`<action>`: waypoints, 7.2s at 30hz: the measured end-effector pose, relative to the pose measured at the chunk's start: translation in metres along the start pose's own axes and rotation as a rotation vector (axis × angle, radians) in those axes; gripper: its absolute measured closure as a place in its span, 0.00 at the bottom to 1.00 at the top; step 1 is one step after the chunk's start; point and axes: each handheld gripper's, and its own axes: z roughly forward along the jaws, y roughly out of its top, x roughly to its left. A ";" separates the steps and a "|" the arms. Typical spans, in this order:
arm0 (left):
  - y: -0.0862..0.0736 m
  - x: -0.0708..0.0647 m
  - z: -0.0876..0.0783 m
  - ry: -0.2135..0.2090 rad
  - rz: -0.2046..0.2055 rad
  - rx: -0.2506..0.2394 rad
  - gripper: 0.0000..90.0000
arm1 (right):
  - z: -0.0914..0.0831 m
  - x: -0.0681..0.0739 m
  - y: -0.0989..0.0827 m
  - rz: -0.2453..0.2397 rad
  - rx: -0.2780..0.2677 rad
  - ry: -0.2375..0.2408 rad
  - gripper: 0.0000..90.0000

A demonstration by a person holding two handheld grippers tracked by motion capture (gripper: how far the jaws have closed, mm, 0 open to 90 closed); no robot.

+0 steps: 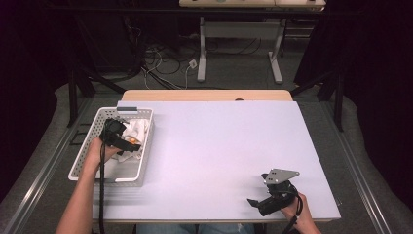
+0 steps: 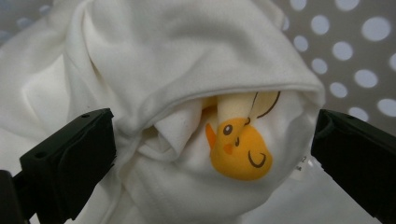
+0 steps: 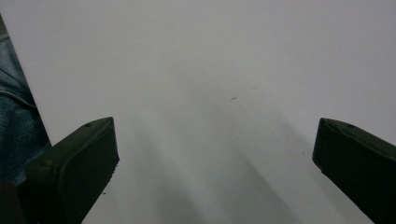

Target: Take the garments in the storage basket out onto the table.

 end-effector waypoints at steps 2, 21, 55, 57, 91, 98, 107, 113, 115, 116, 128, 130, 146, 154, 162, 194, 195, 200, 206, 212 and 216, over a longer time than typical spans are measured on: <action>0.001 -0.001 0.003 0.005 0.006 0.021 0.00 | 0.000 0.000 0.000 -0.004 0.001 0.001 0.00; -0.001 -0.008 0.018 0.109 0.016 0.112 0.16 | 0.000 0.002 0.001 -0.008 0.011 0.006 0.00; -0.011 -0.006 -0.005 0.195 -0.021 0.004 0.73 | 0.002 0.003 0.001 -0.038 0.012 0.016 0.00; -0.013 -0.005 -0.009 0.196 -0.021 -0.008 0.73 | 0.003 0.003 0.001 -0.038 0.013 0.014 0.00; -0.028 0.001 -0.051 0.163 -0.064 -0.256 0.76 | 0.002 0.003 0.001 -0.037 0.016 0.010 0.00; -0.027 -0.005 -0.060 0.146 -0.040 -0.298 0.76 | 0.003 0.004 0.001 -0.034 0.017 0.014 0.00; -0.024 -0.015 -0.069 0.134 -0.010 -0.324 0.76 | 0.003 0.003 0.001 -0.041 0.016 0.016 0.00; -0.021 -0.024 -0.076 0.140 0.013 -0.352 0.76 | 0.003 0.003 0.001 -0.039 0.017 0.012 0.00; -0.021 -0.026 -0.078 0.138 0.029 -0.357 0.76 | 0.003 0.003 0.001 -0.040 0.016 0.014 0.00; -0.020 -0.028 -0.079 0.132 0.024 -0.359 0.76 | 0.003 0.003 0.001 -0.040 0.016 0.014 0.00; -0.016 -0.041 -0.088 0.114 0.059 -0.404 0.76 | 0.003 0.003 0.001 -0.039 0.019 0.011 0.00; -0.015 -0.043 -0.089 0.109 0.062 -0.414 0.76 | 0.003 0.003 0.001 -0.036 0.019 0.011 0.00; -0.011 -0.053 -0.093 0.086 0.098 -0.426 0.76 | 0.003 0.003 0.001 -0.035 0.021 0.011 0.01; -0.008 -0.057 -0.095 0.085 0.105 -0.437 0.76 | 0.003 0.003 0.002 -0.037 0.017 0.011 0.01; -0.005 -0.059 -0.095 0.089 0.120 -0.448 0.76 | 0.003 0.003 0.001 -0.036 0.022 0.012 0.01; 0.023 -0.089 -0.114 0.076 0.223 -0.496 0.76 | 0.003 0.003 0.001 -0.035 0.019 0.005 0.01; 0.024 -0.091 -0.113 0.071 0.215 -0.500 0.76 | 0.003 0.003 0.001 -0.035 0.024 0.007 0.01; 0.031 -0.098 -0.113 0.054 0.238 -0.495 0.76 | 0.003 0.003 0.001 -0.035 0.025 0.006 0.01; 0.039 -0.105 -0.113 0.042 0.258 -0.487 0.76 | 0.003 0.003 0.001 -0.035 0.025 0.007 0.01; 0.046 -0.112 -0.113 0.032 0.280 -0.488 0.76 | 0.003 0.003 0.001 -0.037 0.022 0.006 0.01; 0.050 -0.116 -0.112 0.031 0.288 -0.486 0.76 | 0.003 0.003 0.001 -0.040 0.020 0.006 0.01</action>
